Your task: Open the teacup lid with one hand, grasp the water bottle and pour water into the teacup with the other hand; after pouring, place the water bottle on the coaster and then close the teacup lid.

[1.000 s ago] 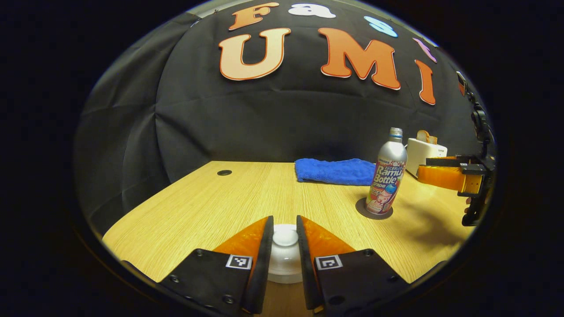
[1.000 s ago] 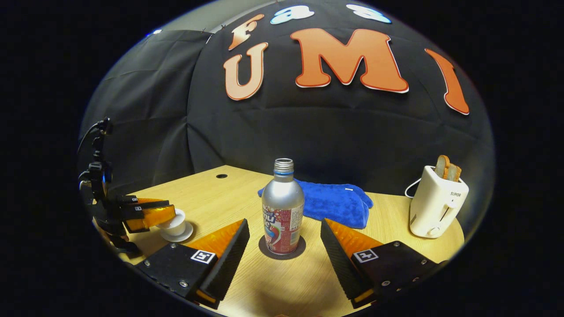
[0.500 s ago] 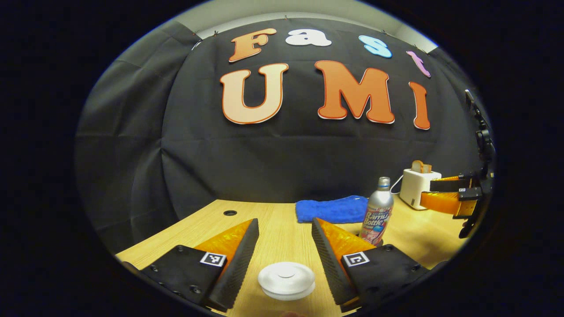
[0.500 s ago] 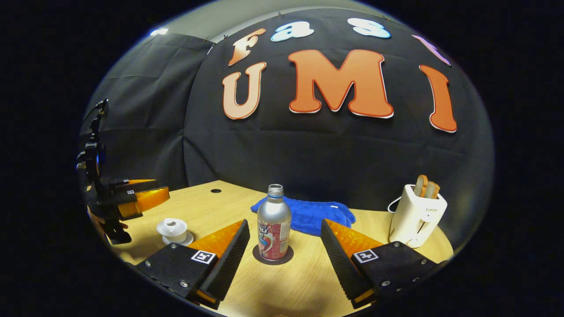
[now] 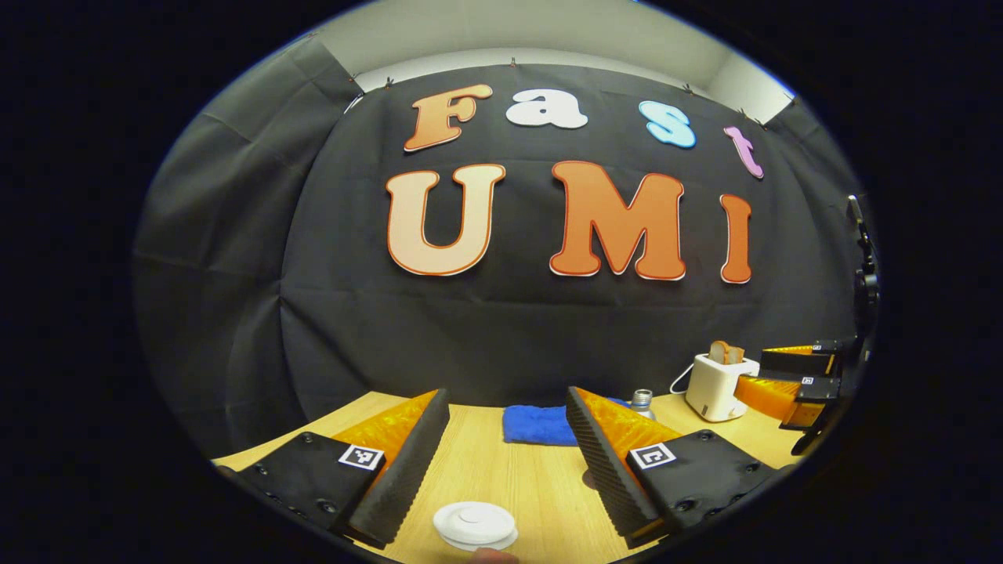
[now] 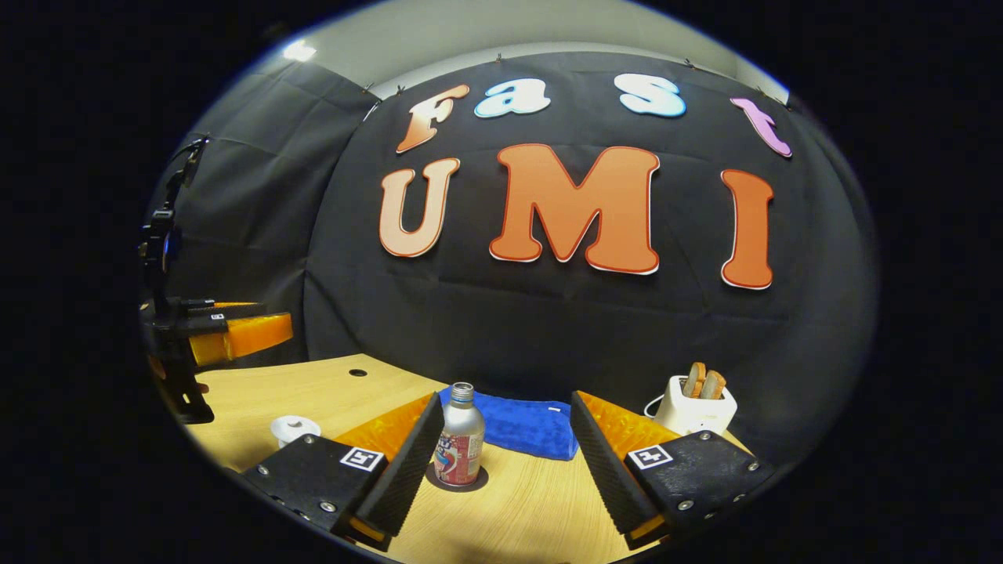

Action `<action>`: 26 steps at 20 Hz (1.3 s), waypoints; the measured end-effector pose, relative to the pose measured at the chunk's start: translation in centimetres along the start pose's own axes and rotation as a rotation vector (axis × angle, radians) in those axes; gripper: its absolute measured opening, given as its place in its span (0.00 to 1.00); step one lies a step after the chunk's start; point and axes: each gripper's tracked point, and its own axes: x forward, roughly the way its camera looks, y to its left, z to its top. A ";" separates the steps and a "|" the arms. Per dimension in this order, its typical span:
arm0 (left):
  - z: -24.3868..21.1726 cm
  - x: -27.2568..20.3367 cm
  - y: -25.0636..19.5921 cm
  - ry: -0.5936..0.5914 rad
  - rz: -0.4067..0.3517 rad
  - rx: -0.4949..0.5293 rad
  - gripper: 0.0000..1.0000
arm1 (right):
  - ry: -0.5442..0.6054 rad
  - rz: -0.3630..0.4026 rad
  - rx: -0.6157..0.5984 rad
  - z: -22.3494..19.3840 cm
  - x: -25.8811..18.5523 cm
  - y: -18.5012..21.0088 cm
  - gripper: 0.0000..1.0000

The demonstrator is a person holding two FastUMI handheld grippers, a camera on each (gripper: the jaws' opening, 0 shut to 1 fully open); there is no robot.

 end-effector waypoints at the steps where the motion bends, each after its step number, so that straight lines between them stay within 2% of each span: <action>1: -0.2 0.0 -0.5 0.002 -0.008 -0.004 0.98 | -0.008 -0.002 -0.003 0.1 -0.3 -0.1 0.98; 4: -0.9 0.5 -1.5 0.008 -0.005 0.001 1.00 | -0.029 -0.022 -0.005 0.4 -0.7 -0.7 0.98; 5: -1.3 0.6 -1.9 0.012 0.003 0.017 1.00 | -0.033 -0.029 0.001 0.4 -0.7 -0.9 0.98; 6: -1.7 0.6 -2.5 0.013 0.001 0.040 0.95 | -0.033 -0.031 0.007 0.3 -0.7 -0.9 0.98; 9: -3.2 0.9 -4.3 0.034 -0.009 0.085 0.98 | -0.027 -0.036 0.026 0.0 -0.5 -1.0 0.97; 10: -3.3 1.1 -4.9 0.038 -0.024 0.073 1.00 | -0.027 -0.037 0.023 -0.1 -0.5 -1.0 0.98; 11: -3.4 1.2 -5.2 0.039 -0.031 0.061 0.98 | -0.028 -0.044 0.017 -0.1 -0.5 -1.1 0.98; 13: -3.3 1.3 -5.0 0.037 -0.021 0.059 0.99 | -0.034 -0.058 0.008 0.0 -0.5 -1.2 1.00; 15: -3.2 1.5 -5.1 0.031 -0.018 0.057 1.00 | -0.033 -0.059 0.009 -0.1 -0.5 -1.2 0.98; 17: -3.0 1.7 -5.2 0.022 -0.019 0.052 0.94 | -0.030 -0.062 0.015 -0.2 -0.6 -1.2 0.98; 19: -2.6 1.7 -5.4 0.014 -0.018 0.047 0.94 | -0.025 -0.069 0.021 -0.4 -0.7 -1.4 0.98; 20: -2.5 1.7 -5.6 0.013 -0.022 0.047 1.00 | -0.024 -0.073 0.021 -0.5 -0.7 -1.4 0.98; 22: -2.6 1.7 -5.9 0.012 -0.031 0.047 0.94 | -0.022 -0.081 0.018 -0.6 -0.9 -1.6 0.98; 23: -2.6 1.8 -6.1 0.011 -0.034 0.046 0.94 | -0.020 -0.087 0.016 -0.6 -1.0 -1.7 0.98; 24: -2.5 1.9 -6.2 0.010 -0.036 0.047 0.99 | -0.021 -0.089 0.016 -0.6 -1.1 -1.9 0.98; 25: -2.4 2.0 -6.2 0.009 -0.037 0.046 0.99 | -0.021 -0.093 0.018 -0.7 -1.2 -2.0 0.98; 26: -2.4 2.0 -6.3 0.010 -0.037 0.045 0.94 | -0.020 -0.095 0.023 -0.7 -1.2 -2.1 0.98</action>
